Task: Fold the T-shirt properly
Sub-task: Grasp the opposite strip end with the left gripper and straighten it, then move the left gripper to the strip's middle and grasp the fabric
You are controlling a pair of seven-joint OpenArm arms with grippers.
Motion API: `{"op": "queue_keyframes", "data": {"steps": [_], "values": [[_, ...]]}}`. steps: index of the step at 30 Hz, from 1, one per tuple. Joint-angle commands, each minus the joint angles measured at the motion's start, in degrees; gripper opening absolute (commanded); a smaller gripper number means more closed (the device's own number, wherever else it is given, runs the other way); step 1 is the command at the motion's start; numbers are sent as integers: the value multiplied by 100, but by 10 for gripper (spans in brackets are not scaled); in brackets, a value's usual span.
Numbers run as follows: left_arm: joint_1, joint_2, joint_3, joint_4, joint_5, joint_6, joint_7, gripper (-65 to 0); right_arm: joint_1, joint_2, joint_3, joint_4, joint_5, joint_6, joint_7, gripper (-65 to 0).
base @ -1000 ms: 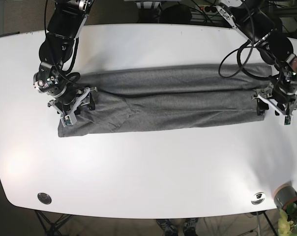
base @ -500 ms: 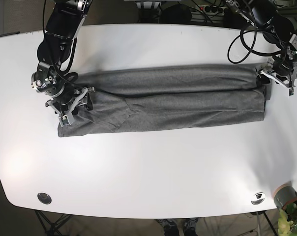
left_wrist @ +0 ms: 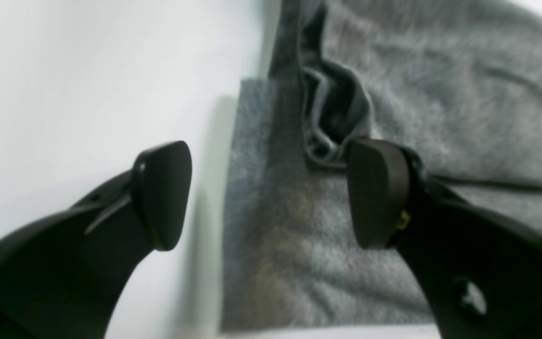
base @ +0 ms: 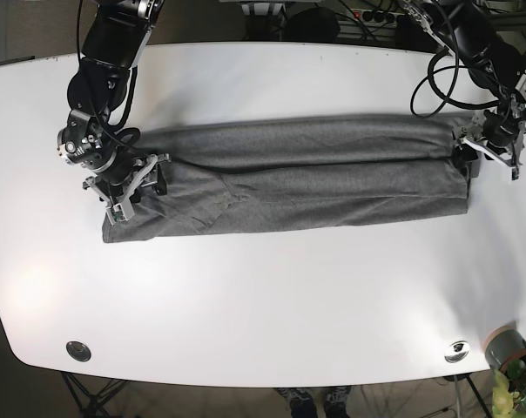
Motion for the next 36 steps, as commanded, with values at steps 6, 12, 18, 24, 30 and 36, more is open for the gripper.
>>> {"op": "queue_keyframes", "data": {"steps": [6,12,18,24,30,36], "values": [[-251,-81,65,-345,-104,-28,-158,-165,118,32,12,100,101,8,124,-314],[-269,-81,135,-582,-95,-28,-132,-172,118,32,21,100,101,8,124,-314],[-260,-81,372,-591,-130,-28,-158,-413,118,32,21,100,92,8,124,-314],[-286,-54,443,-451,-139,-28,-132,-608,118,32,12,100,101,8,124,-314],[30,368,557,1105,-95,-28,0,-611,118,32,21,100,83,8,124,-314],[399,746,1137,2556,-95,-28,237,-612,127,23,12,100,110,8,124,-314]]}}
